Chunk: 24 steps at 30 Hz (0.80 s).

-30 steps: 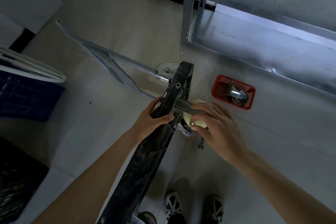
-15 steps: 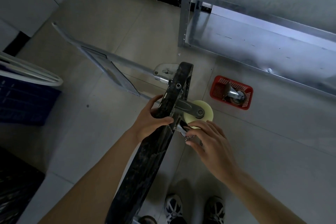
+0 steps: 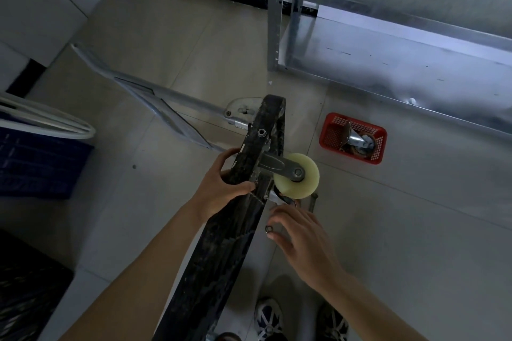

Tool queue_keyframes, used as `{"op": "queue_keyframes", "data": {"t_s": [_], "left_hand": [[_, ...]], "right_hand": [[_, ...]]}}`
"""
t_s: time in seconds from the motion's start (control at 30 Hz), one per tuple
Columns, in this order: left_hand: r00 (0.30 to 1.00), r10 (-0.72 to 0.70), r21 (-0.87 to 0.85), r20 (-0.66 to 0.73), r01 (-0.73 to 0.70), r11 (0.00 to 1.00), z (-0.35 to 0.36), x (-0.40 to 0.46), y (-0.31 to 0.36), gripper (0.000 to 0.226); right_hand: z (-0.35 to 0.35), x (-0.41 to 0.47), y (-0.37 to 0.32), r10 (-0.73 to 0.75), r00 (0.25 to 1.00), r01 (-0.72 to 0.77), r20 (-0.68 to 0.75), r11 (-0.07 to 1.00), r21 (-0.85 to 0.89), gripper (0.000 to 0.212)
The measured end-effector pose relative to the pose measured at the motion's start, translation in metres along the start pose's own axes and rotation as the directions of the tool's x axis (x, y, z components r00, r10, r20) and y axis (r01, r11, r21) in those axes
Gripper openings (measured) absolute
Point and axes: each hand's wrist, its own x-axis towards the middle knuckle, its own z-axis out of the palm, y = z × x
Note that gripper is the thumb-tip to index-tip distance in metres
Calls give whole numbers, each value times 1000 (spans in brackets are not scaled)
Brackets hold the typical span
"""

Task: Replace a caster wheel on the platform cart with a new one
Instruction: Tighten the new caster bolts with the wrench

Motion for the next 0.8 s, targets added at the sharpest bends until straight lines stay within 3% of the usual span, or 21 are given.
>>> {"op": "queue_keyframes", "data": {"t_s": [0.3,0.8], "left_hand": [[999,-19,13,47,18,1000,-5,3,3,85],[990,-137,38,26,136,990,-2,3,6,70]], "right_hand": [[2,1,13,-14,1000,14,3,1000,11,16],[1,4,11,-53,998,53,25,998,25,16]]}}
